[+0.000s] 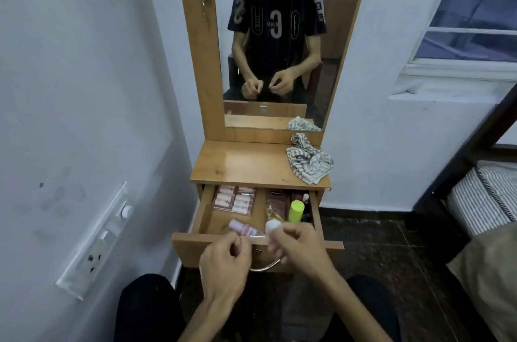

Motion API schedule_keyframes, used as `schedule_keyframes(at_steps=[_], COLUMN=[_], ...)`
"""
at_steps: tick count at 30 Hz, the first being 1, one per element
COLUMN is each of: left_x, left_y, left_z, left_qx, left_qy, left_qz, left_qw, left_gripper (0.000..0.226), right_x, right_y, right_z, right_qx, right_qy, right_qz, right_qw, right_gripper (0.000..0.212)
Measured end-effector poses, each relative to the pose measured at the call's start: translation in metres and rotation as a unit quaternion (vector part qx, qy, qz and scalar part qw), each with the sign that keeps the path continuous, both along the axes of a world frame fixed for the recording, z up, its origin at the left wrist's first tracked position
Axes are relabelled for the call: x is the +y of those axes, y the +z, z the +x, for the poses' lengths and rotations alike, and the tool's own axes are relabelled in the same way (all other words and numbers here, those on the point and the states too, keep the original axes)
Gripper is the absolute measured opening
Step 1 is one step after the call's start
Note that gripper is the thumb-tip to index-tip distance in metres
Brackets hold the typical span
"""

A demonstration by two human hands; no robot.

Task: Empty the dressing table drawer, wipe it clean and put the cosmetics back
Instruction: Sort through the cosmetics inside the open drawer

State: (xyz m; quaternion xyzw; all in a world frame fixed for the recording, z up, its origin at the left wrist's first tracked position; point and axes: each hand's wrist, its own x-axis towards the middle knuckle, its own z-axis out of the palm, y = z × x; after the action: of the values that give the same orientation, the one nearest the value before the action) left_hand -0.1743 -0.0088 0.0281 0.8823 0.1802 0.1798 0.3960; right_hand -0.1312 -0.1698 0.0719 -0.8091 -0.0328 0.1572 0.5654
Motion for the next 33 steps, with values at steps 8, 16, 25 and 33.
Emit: schedule_keyframes(at_steps=[8,16,25,33], left_x=[0.013,0.02,0.026,0.043], left_y=[0.005,0.02,0.014,0.019], left_z=[0.011,-0.008,-0.014,0.013], left_qx=[0.107,0.124,0.175,0.171], left_qy=[-0.113,-0.106,-0.113,-0.094], left_qz=[0.103,0.146,0.143,0.071], left_qw=[0.982,0.976,0.967,0.978], left_gripper=[0.027,0.033,0.037,0.013], right_x=[0.007,0.016,0.012,0.023], right_y=[-0.022,-0.006,-0.007,-0.013], right_z=[0.005,-0.017,-0.025,0.002], right_qx=[-0.072,-0.063,-0.043,-0.007], right_qy=[0.087,0.107,0.147,0.137], right_qz=[-0.331,-0.34,-0.359,-0.306], right_qw=[0.937,0.932,0.921,0.942], right_gripper=[0.038,0.04,0.037,0.025])
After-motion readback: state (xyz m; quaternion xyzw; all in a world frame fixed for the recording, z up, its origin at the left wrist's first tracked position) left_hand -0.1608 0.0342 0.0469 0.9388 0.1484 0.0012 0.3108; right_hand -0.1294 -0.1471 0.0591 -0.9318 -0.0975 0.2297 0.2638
